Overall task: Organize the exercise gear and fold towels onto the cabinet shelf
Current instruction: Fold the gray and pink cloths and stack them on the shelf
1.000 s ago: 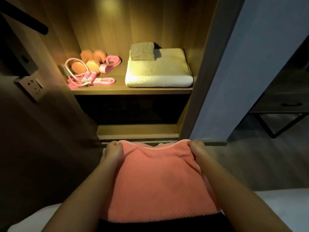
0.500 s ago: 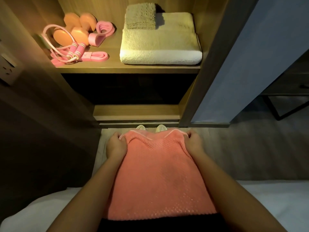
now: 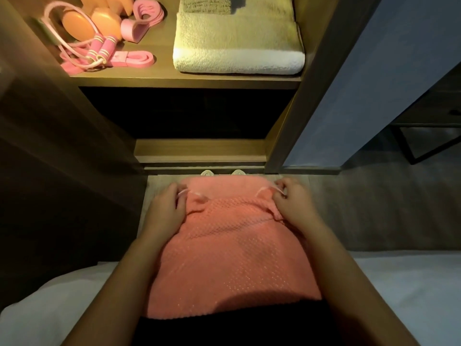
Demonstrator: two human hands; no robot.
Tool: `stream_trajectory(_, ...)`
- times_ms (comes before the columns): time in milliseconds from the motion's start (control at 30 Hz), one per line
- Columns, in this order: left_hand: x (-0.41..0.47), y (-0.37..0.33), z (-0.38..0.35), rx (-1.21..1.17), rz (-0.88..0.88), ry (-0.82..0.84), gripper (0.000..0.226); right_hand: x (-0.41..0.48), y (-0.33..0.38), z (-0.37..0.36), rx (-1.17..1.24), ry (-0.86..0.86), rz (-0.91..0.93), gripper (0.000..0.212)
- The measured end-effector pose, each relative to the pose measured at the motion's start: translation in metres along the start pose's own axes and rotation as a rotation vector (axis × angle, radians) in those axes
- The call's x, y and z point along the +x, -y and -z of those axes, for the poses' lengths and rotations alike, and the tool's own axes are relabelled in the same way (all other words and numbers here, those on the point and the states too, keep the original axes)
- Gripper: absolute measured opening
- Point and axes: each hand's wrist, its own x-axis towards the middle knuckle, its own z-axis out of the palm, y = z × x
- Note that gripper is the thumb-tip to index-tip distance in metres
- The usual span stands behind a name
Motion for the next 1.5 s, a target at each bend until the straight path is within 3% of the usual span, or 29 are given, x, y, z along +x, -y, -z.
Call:
stream_trajectory(100,0.004,-0.003,-0.004,-0.045,0.039,0.014,0.013,-0.001,0.001,-0.009,0.091,0.031,-0.010,0.010)
stream_trajectory(267,-0.002,0.005,-0.003,-0.056,0.029,0.015,0.019,-0.003,-0.003,-0.010,-0.036,0.071,0.016,0.015)
stream_trajectory(467,0.007,0.012,-0.009,0.060,0.305,-0.062,0.017,0.008,-0.006,-0.006,0.104,0.068,-0.315,0.024)
stream_trajectory(533,0.010,0.010,-0.011,0.121,0.317,-0.088,0.015,0.010,-0.005,-0.007,0.090,0.086,-0.374,0.022)
stream_trajectory(633,0.012,0.012,-0.013,0.101,0.197,-0.098,0.013,0.014,-0.010,-0.011,-0.093,0.014,-0.194,0.019)
stream_trajectory(700,0.018,0.014,-0.014,-0.009,0.168,-0.025,0.008,0.017,-0.012,-0.016,-0.047,-0.042,-0.040,0.015)
stream_trajectory(767,0.024,0.016,-0.014,-0.136,0.223,0.079,0.008,0.019,-0.012,-0.018,0.054,-0.010,-0.028,0.016)
stream_trajectory(967,0.033,0.019,-0.011,-0.416,0.410,0.185,0.020,0.026,-0.012,-0.015,0.396,0.232,-0.326,0.024)
stream_trajectory(1267,0.038,0.018,0.005,-0.596,0.525,0.242,0.017,0.040,-0.018,-0.003,0.535,0.250,-0.526,0.022)
stream_trajectory(1500,0.041,0.014,0.003,-0.685,0.549,0.136,0.017,0.040,-0.027,0.007,0.818,0.327,-0.815,0.018)
